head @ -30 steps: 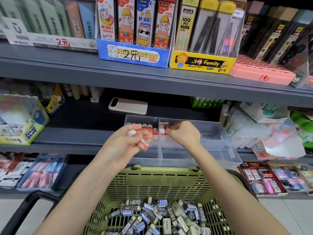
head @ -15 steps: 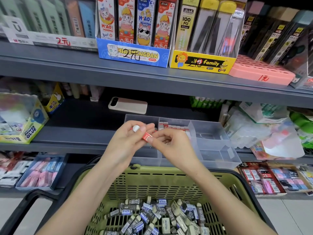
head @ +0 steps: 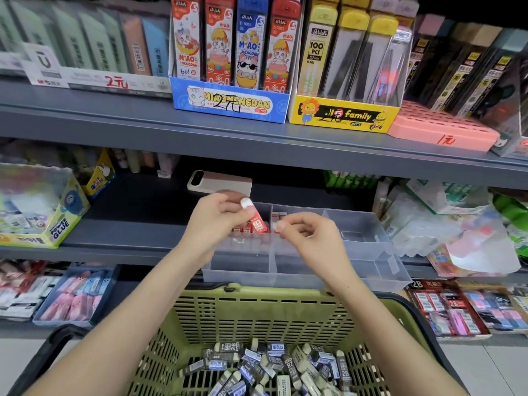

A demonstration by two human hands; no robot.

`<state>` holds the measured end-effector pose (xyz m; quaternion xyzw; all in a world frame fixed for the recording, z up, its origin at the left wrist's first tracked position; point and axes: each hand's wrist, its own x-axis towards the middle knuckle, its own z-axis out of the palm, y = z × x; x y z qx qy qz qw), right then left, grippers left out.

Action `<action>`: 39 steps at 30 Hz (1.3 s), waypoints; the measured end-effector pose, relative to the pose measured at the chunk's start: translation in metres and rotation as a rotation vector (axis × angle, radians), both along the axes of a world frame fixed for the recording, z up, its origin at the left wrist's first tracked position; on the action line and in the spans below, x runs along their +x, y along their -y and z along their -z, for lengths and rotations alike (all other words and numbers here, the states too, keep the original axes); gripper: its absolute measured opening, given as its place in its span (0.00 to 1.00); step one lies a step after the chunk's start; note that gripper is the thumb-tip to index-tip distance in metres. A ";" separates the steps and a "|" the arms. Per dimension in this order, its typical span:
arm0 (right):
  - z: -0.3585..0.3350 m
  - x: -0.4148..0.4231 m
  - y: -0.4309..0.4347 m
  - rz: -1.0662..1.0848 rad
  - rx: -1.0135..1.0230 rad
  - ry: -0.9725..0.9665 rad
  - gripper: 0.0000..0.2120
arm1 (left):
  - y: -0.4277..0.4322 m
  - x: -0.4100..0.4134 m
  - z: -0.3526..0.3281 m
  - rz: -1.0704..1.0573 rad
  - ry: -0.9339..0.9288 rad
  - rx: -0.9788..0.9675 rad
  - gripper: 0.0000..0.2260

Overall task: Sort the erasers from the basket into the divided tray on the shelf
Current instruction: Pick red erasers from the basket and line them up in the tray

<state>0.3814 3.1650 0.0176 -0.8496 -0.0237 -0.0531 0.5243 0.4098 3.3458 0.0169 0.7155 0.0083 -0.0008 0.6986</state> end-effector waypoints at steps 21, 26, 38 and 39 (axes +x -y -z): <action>0.034 0.012 0.036 0.155 -0.530 0.260 0.05 | 0.023 0.061 0.025 0.309 0.181 1.308 0.15; 0.025 0.007 0.038 0.116 -0.542 0.277 0.06 | 0.022 0.057 0.015 0.297 0.159 1.317 0.18; 0.127 -0.125 0.084 -0.026 -0.568 -0.413 0.09 | -0.011 -0.104 0.034 -0.224 0.557 0.873 0.05; 0.143 -0.131 0.088 -0.044 -0.641 -0.533 0.11 | -0.011 -0.116 0.038 -0.199 0.514 0.846 0.04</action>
